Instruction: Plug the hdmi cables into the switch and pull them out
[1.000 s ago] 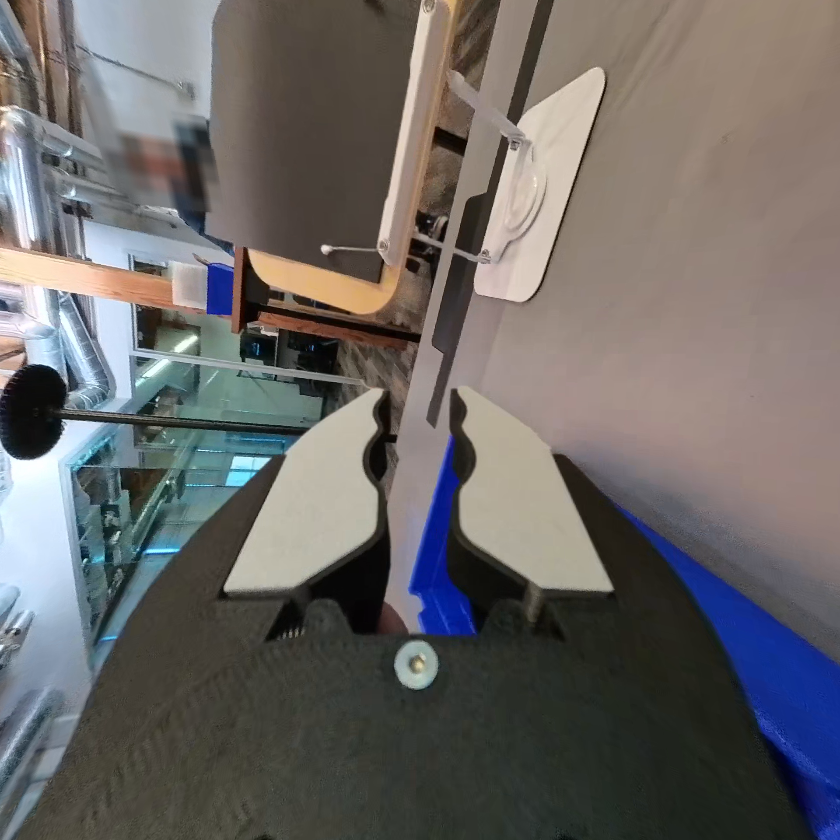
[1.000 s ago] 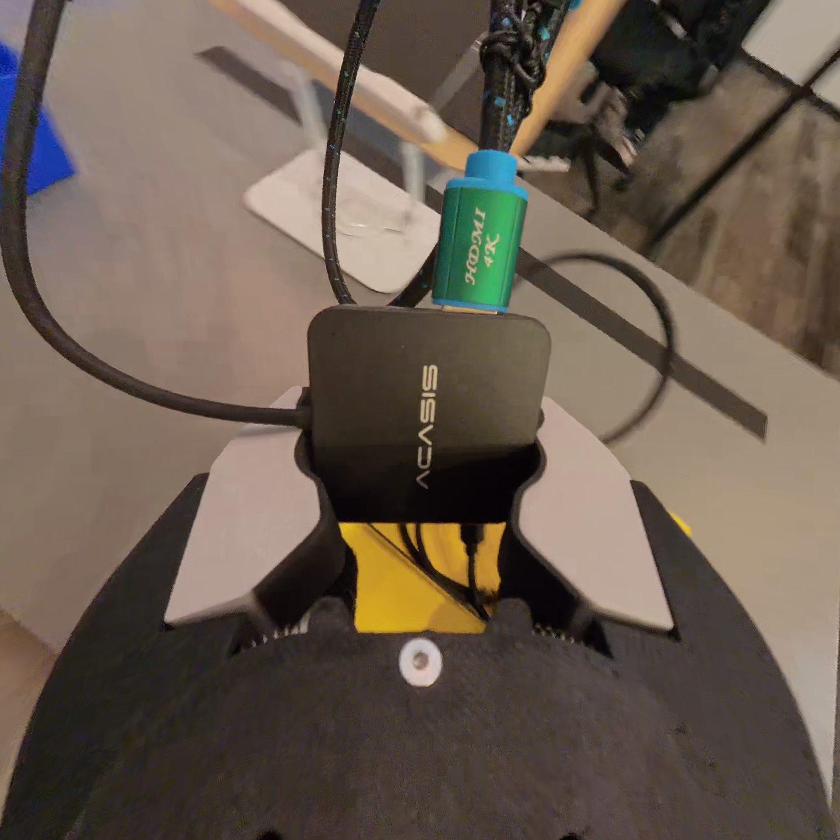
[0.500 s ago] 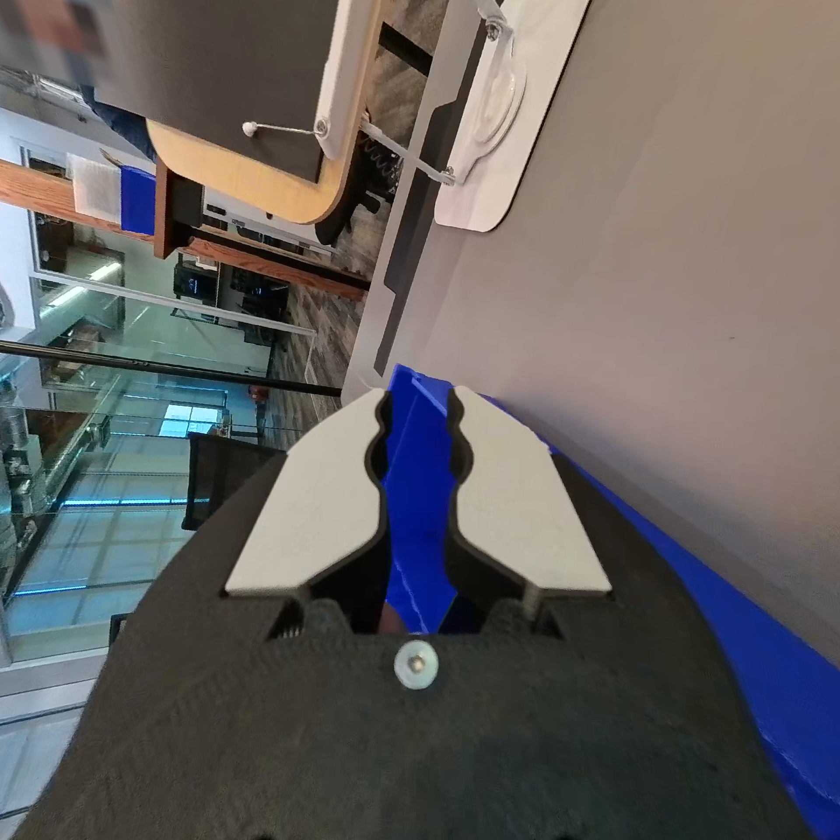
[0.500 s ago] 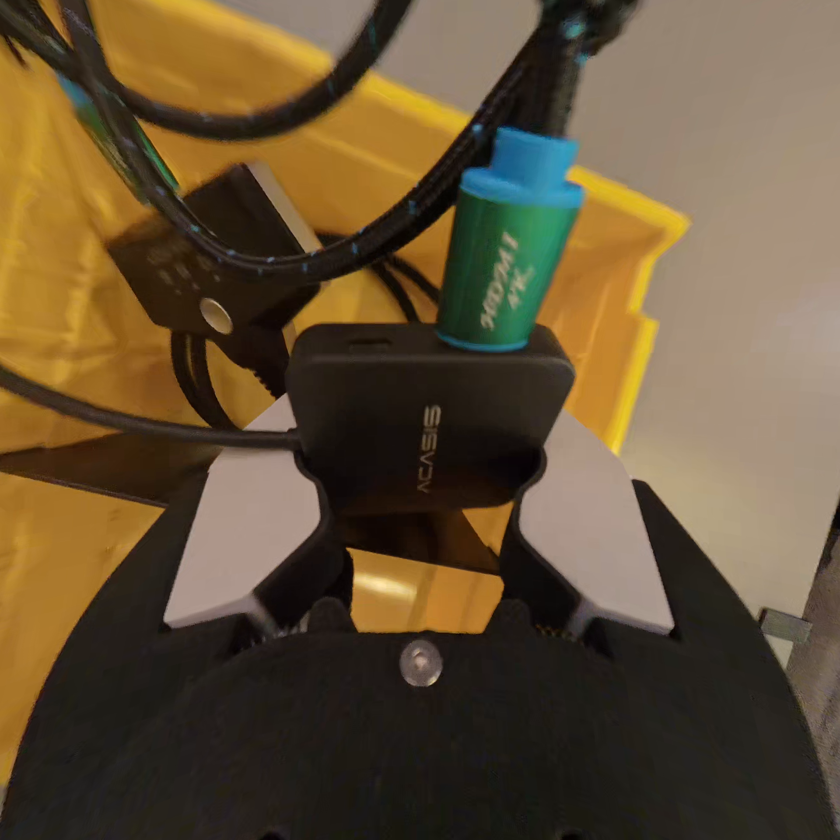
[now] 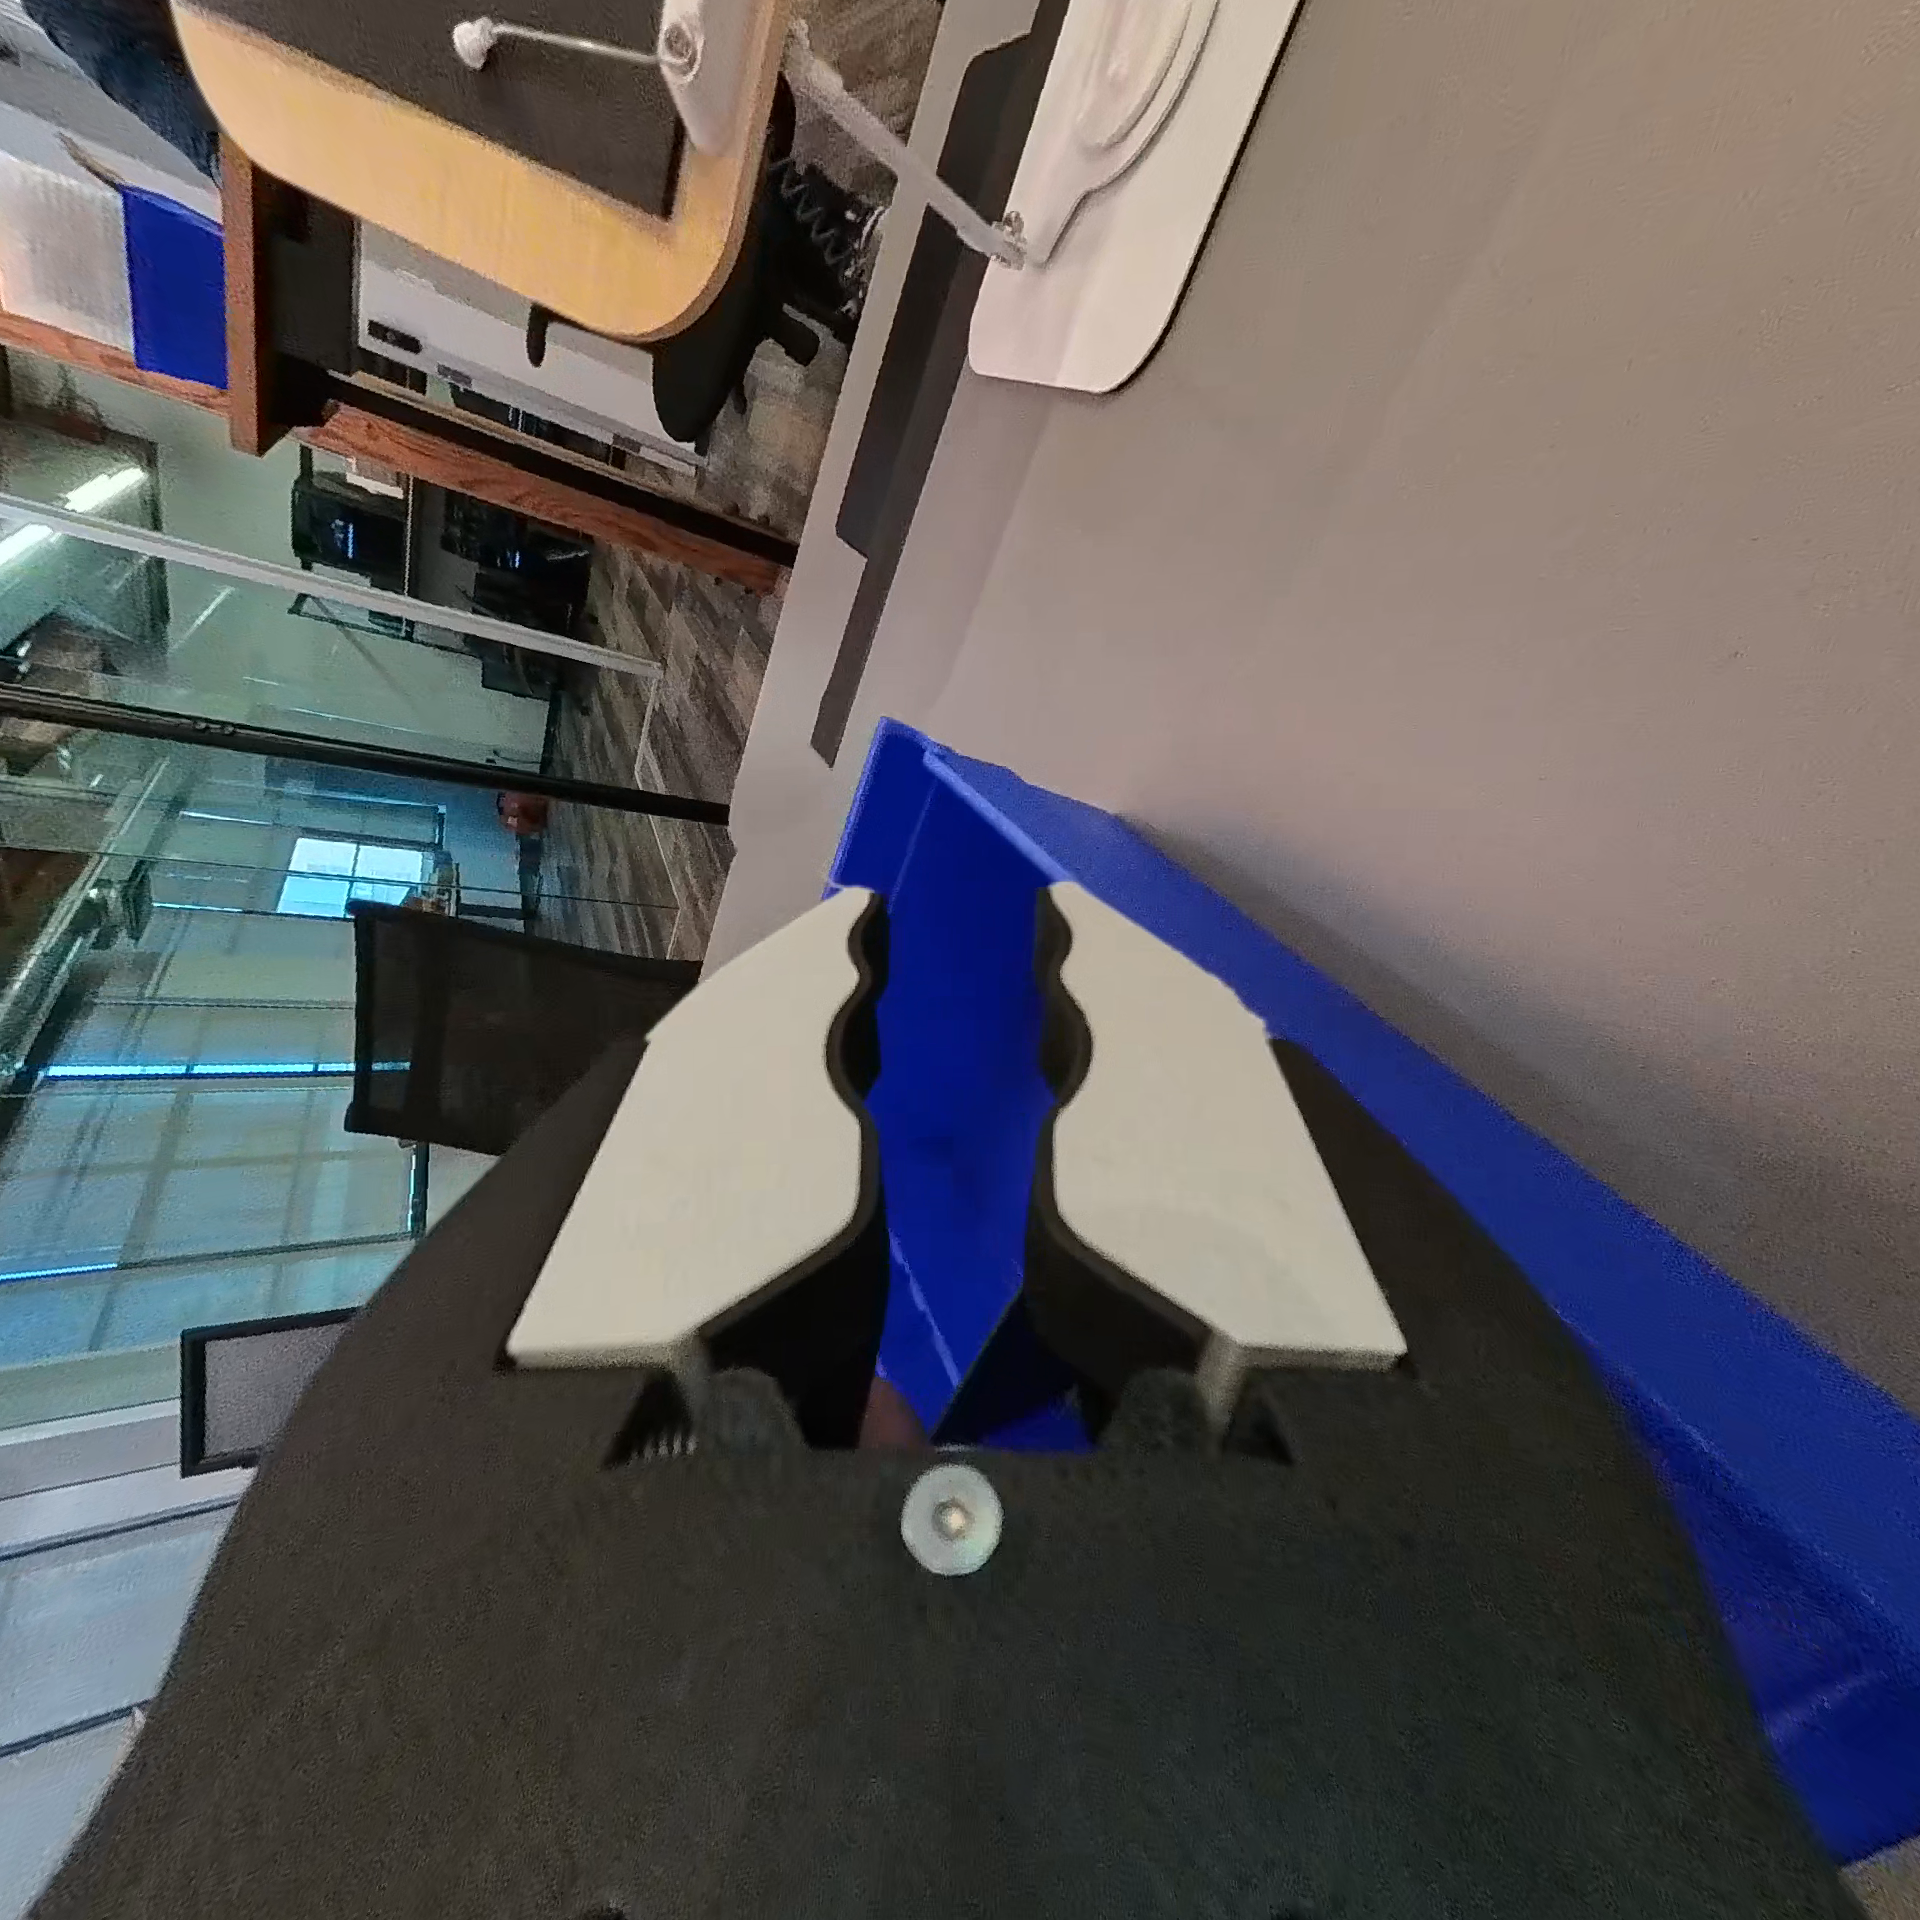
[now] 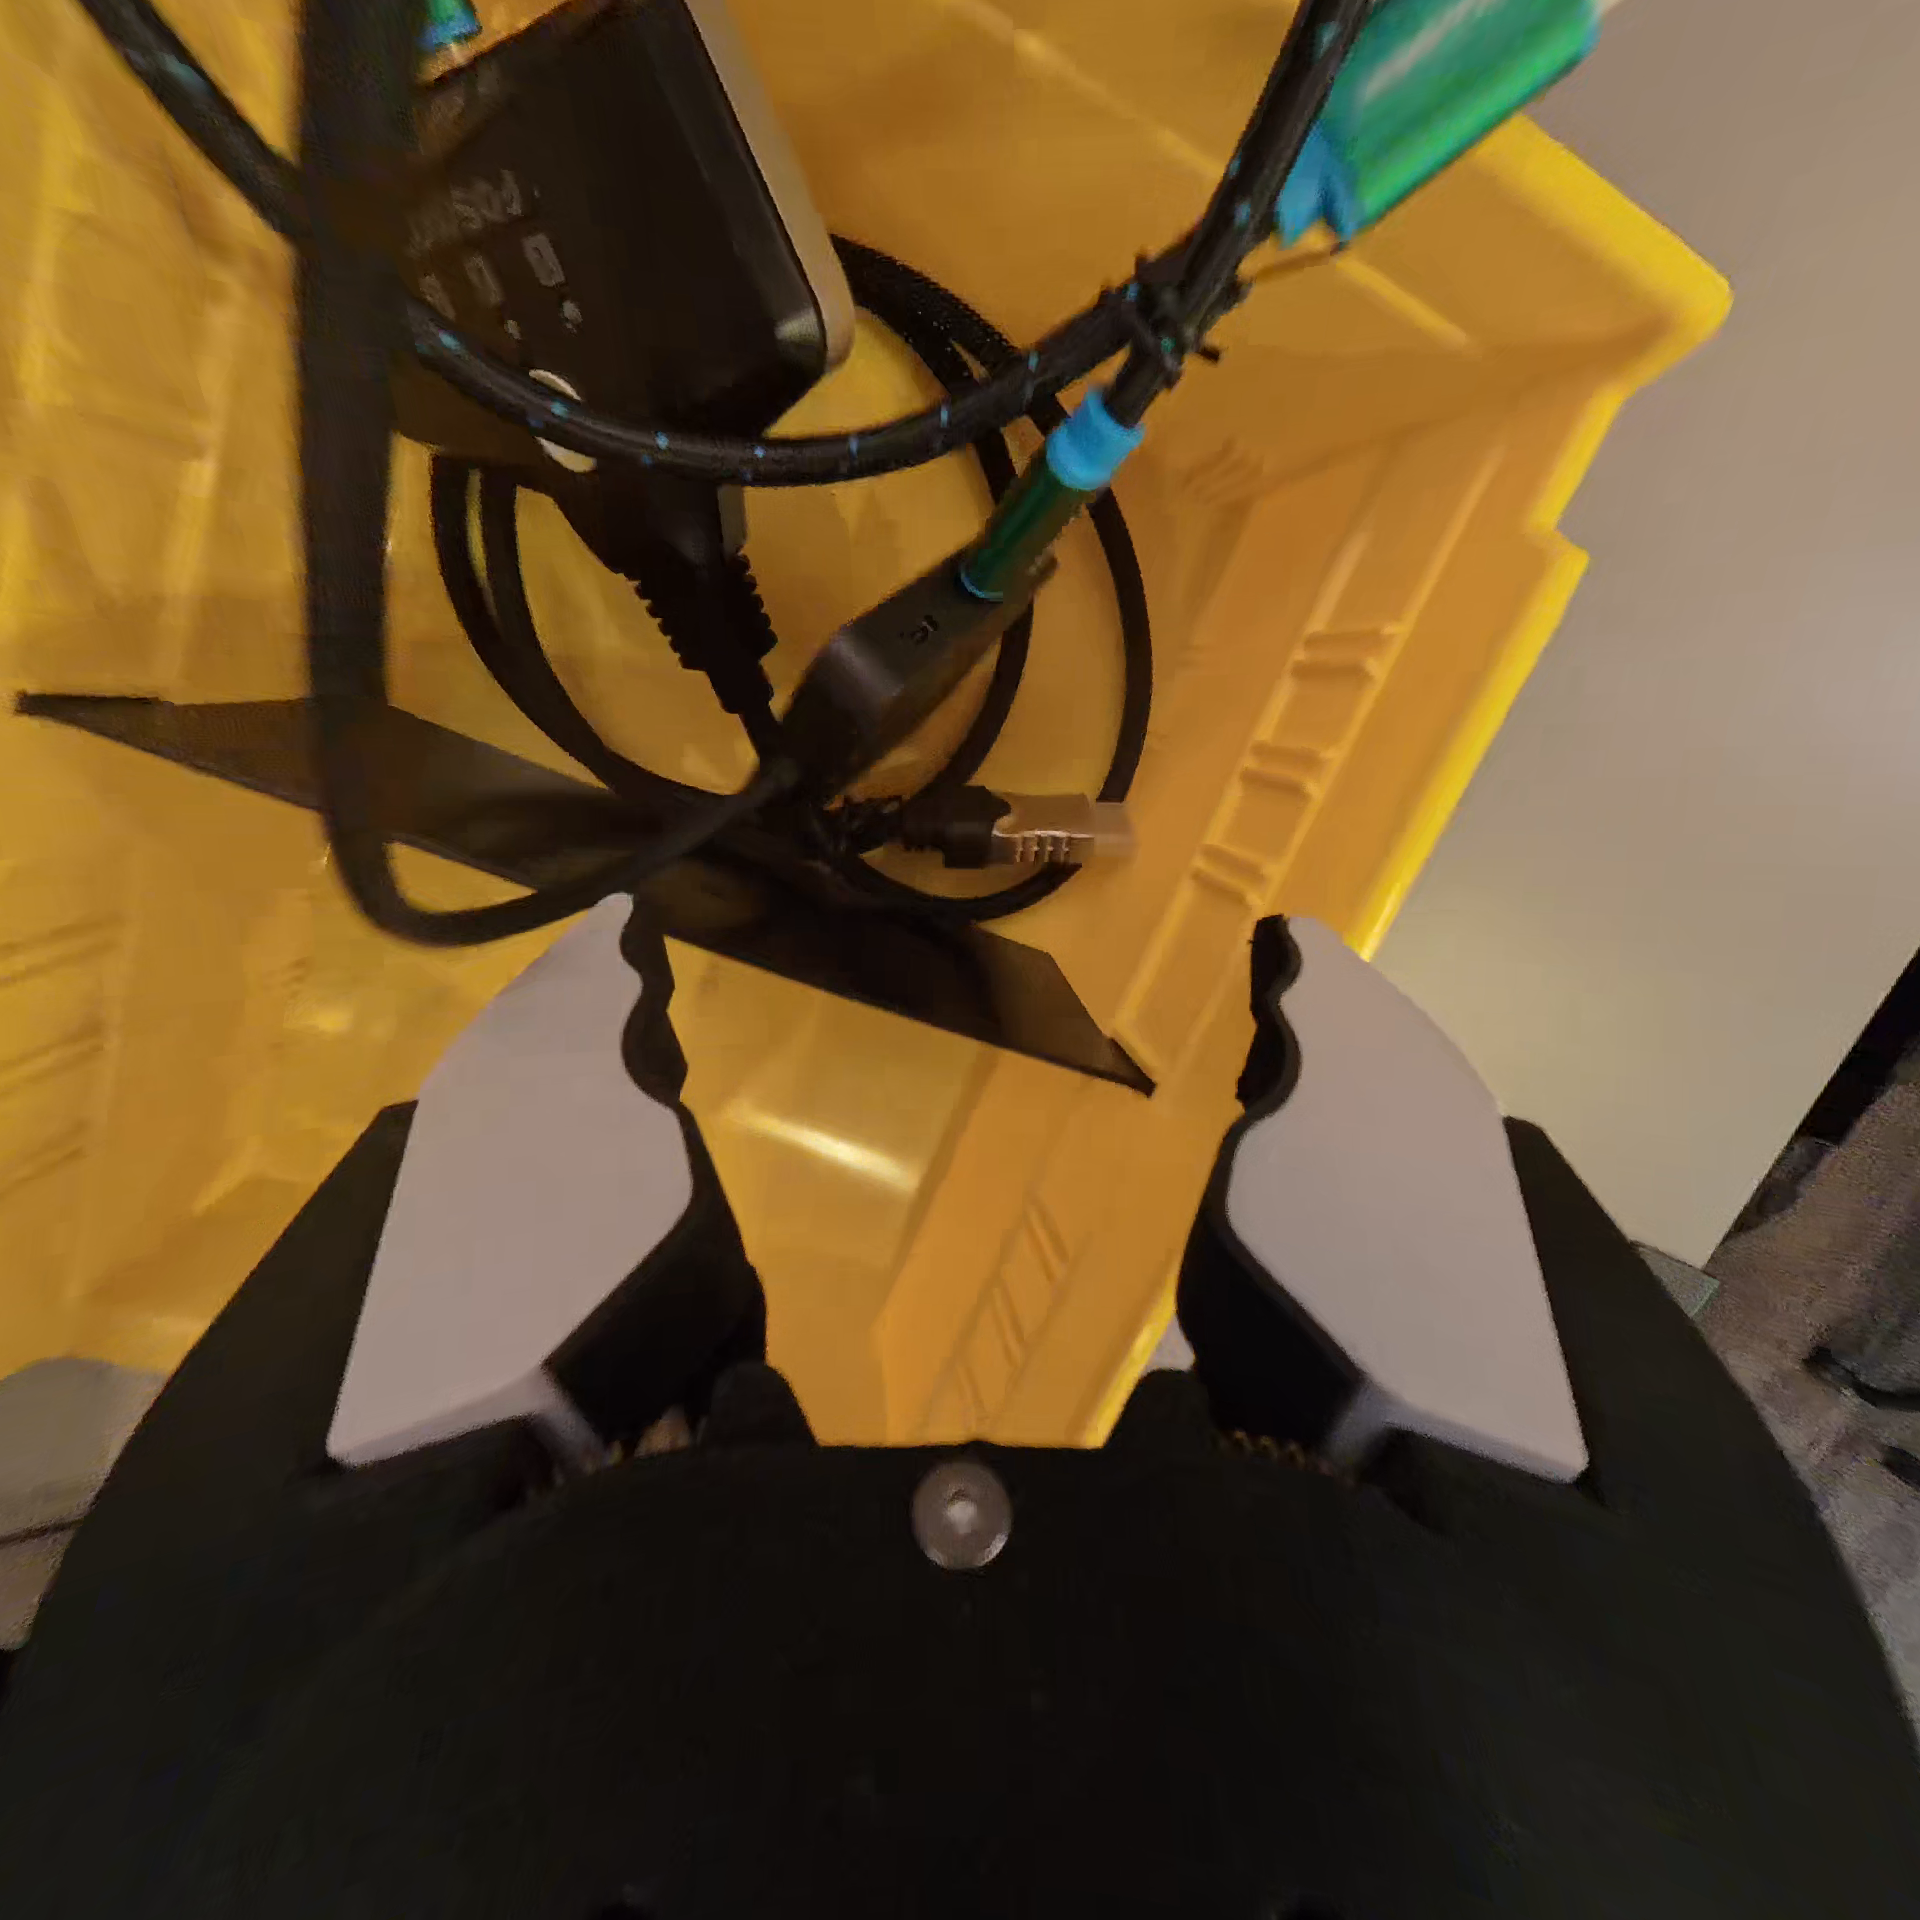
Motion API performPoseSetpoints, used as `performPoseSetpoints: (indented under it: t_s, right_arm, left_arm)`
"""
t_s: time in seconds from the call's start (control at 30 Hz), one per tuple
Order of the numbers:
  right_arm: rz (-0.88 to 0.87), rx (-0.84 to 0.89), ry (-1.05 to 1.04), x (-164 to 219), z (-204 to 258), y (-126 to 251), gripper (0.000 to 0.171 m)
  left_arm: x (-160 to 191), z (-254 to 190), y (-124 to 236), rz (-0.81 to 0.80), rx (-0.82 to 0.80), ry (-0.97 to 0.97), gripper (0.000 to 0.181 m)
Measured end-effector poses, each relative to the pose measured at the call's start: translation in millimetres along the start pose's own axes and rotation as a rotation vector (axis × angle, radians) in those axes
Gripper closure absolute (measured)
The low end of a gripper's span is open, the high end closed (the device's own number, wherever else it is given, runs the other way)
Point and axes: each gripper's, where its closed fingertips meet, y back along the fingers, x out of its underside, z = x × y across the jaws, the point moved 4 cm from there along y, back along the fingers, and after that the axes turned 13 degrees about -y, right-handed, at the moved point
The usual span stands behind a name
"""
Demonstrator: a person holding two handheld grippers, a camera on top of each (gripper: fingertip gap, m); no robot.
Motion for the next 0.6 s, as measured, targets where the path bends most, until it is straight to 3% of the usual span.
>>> performPoseSetpoints:
  t_s: [0.17, 0.33, 0.4, 0.5, 0.6]
  right_arm:
    - [-0.167, -0.087, -0.035, -7.0, 6.4, 23.1, 0.08]
    - [-0.197, -0.058, -0.048, 5.8, -8.1, 27.3, 0.084]
    - [-0.19, -0.021, -0.067, 14.8, -18.9, 27.5, 0.084]
    - [-0.11, -0.033, -0.083, 35.2, -28.1, 20.4, 0.093]
    - [-0.002, -0.07, -0.078, 58.7, -29.0, 11.6, 0.104]
  left_arm:
    - [21.1, 5.2, 6.1, 0.05, 0.04, 0.061, 0.153]
    - [60.0, 20.2, 12.0, 0.146, 0.029, 0.146, 0.148]
    - [79.7, 22.4, 16.2, 0.185, 0.078, 0.228, 0.146]
    - [112.7, 10.3, 22.3, 0.253, 0.284, 0.441, 0.129]
    - [142.9, 5.3, 31.5, 0.323, 0.321, 0.497, 0.12]
